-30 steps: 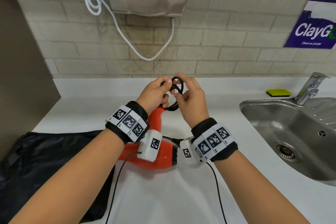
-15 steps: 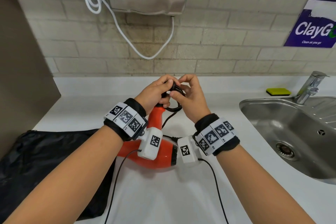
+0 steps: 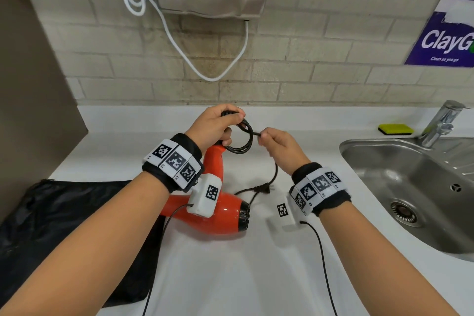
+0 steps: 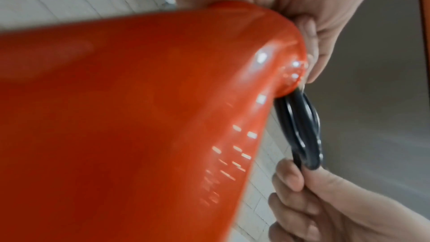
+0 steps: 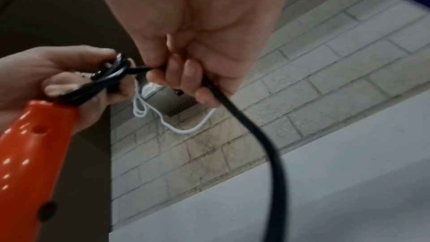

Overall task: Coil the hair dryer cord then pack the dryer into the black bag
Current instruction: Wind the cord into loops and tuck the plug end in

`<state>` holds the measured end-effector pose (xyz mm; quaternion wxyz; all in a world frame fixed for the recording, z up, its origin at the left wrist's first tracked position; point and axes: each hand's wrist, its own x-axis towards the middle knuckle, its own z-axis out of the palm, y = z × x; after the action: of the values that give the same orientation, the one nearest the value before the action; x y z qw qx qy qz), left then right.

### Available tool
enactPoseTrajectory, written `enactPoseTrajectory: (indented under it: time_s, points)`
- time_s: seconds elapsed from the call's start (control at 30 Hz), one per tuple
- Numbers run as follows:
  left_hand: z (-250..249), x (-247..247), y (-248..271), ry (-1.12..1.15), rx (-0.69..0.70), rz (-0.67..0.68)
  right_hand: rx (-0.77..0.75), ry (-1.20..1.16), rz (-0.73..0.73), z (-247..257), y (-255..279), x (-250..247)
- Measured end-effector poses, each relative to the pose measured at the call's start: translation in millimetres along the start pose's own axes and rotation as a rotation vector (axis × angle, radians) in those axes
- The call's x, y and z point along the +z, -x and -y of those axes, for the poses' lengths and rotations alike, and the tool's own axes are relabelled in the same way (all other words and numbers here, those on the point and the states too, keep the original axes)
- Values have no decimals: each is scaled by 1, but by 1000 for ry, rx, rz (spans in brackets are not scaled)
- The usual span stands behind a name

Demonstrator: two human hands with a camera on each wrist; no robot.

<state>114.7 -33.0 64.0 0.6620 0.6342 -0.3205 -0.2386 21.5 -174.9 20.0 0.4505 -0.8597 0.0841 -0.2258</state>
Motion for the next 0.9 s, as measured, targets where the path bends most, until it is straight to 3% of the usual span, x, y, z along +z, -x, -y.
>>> enactPoseTrajectory:
  time_s: [0.1,0.23,0.47,0.6,0.67,0.77,0.9]
  points:
    - [1,2,-2,-38,4,-9,-43,66,-142,4,-8,-9]
    - [1,7,-1,-179,34,85,-132,78,-277,18,-16,-20]
    - [-7,13,3,-258,3,248,-278,58,-280,35,-21,-16]
    - [-6,9,8,-229,24,219,-273,-18,-261,29,-16,-16]
    - [-4,6,8,-182,38,146,-206,-11,-199,22,-10,-18]
    - [-1,-1,5,-116,42,36,51,62,89,7,4,-14]
    - [4,-8,4,-40,54,1,335,203,415,-10,26,-5]
